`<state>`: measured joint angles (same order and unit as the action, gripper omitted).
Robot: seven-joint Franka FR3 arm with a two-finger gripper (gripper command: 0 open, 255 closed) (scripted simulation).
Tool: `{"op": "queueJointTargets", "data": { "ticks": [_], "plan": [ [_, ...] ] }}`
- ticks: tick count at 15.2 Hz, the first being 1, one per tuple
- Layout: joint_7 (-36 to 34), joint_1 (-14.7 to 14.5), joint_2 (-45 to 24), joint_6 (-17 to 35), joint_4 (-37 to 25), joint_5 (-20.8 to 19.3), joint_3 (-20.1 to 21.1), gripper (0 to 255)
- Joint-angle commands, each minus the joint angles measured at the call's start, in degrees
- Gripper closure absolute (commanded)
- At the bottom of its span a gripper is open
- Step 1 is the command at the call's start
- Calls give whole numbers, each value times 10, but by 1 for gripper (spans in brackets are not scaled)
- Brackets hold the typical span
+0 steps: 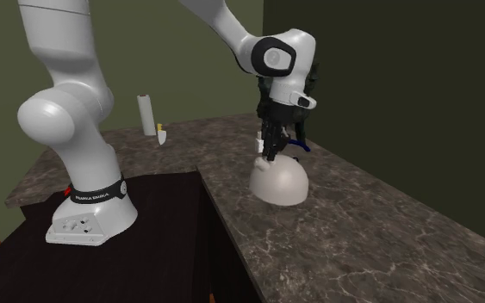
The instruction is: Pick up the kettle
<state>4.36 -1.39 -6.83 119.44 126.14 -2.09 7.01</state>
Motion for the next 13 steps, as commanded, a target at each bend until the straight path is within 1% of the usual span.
{"op": "queueJointTargets", "data": {
  "ticks": [1, 11, 13],
  "plan": [
    [1, 0, 10, -15, -5, 2, 0, 255],
    [7, 1, 51, -89, -39, 8, 1, 255],
    [7, 1, 52, -90, -39, 8, 1, 255]
  ]
}}
